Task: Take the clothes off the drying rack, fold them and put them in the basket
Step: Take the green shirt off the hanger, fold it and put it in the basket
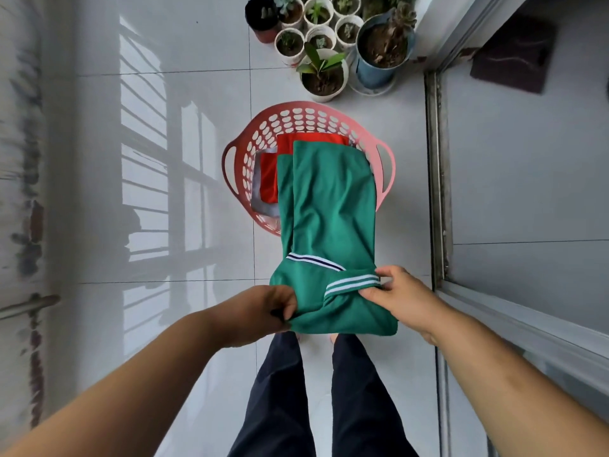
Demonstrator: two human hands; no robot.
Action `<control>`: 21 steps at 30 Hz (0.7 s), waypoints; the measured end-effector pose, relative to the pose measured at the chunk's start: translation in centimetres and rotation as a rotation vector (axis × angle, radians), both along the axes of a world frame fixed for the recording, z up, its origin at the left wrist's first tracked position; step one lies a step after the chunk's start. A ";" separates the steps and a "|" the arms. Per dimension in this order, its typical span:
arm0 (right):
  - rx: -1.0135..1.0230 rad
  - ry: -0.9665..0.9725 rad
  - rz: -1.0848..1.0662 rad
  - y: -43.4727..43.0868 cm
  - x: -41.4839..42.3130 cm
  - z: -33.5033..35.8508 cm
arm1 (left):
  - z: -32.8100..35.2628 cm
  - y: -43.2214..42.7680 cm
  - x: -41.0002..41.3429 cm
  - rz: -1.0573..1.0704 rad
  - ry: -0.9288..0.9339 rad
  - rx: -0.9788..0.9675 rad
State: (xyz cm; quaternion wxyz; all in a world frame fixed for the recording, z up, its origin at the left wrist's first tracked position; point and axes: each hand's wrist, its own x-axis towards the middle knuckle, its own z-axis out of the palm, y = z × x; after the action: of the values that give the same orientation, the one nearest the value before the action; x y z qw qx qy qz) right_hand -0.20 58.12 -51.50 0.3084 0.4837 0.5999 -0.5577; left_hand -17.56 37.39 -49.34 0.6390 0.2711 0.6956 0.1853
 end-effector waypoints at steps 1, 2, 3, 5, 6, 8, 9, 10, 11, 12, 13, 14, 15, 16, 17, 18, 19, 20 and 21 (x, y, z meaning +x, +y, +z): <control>0.102 -0.049 0.042 -0.4 -0.2 -0.4 | -0.1 0.0 0.1 0.024 -0.023 -0.005; 0.203 -0.081 0.087 -0.8 -0.4 -0.6 | -0.1 -0.1 0.3 0.063 -0.056 -0.010; 0.296 -0.094 0.136 -1.3 -0.6 -0.6 | -0.2 -0.1 0.5 0.109 -0.093 -0.013; 0.438 -0.042 0.236 -2.2 -0.8 -0.6 | -0.2 -0.1 0.8 0.176 -0.143 -0.026; 0.476 0.006 0.279 -2.6 -0.7 -0.5 | -0.3 -0.1 0.9 0.197 -0.157 -0.034; 0.475 0.118 0.371 -3.1 -0.3 -0.3 | -0.5 -0.2 1.0 0.245 -0.176 -0.048; 0.432 0.155 0.422 -3.2 0.0 -0.1 | -0.5 -0.2 1.0 0.274 -0.183 -0.057; 0.376 0.176 0.480 -3.3 0.3 0.2 | -0.5 -0.2 0.9 0.303 -0.193 -0.064; 0.331 0.189 0.545 -3.3 0.5 0.5 | -0.6 -0.2 0.9 0.328 -0.203 -0.066; 0.310 0.194 0.624 -3.4 0.8 0.6 | -0.6 -0.2 0.8 0.348 -0.212 -0.066; 0.309 0.189 0.705 -3.6 1.0 0.5 | -0.6 -0.2 0.7 0.364 -0.223 -0.063; 0.324 0.178 0.775 -3.8 1.2 0.3 | -0.6 -0.2 0.7 0.378 -0.235 -0.059; 0.356 0.165 0.828 -4.1 1.4 0.0 | -0.6 -0.1 0.6 0.388 -0.245 -0.054; 0.396 0.159 0.856 -4.4 1.5 -0.4 | -0.6 -0.1 0.6 0.389 -0.247 -0.053; 0.438 0.163 0.863 -4.6 1.6 -0.7 | -0.6 0.0 0.5 0.381 -0.241 -0.053; 0.471 0.178 0.853 -4.8 1.7 -1.0 | -0.6 0.1 0.4 0.363 -0.227 -0.054; 0.490 0.195 0.838 -4.9 1.8 -1.2 | -0.6 0.2 0.4 0.331 -0.206 -0.050; 0.496 0.212 0.831 -5.0 1.8 -1.5 | -0.5 0.4 0.3 0.281 -0.177 -0.039; 0.492 0.222 0.838 -5.0 1.8 -1.7 | -0.4 0.7 0.1 0.215 -0.143 -0.021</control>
State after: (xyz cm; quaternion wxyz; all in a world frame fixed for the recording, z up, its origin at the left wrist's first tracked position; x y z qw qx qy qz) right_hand 1.57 53.14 -53.16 0.3170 0.1971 0.8856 -0.2763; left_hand -17.44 38.12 -49.78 0.6662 0.1745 0.6751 0.2644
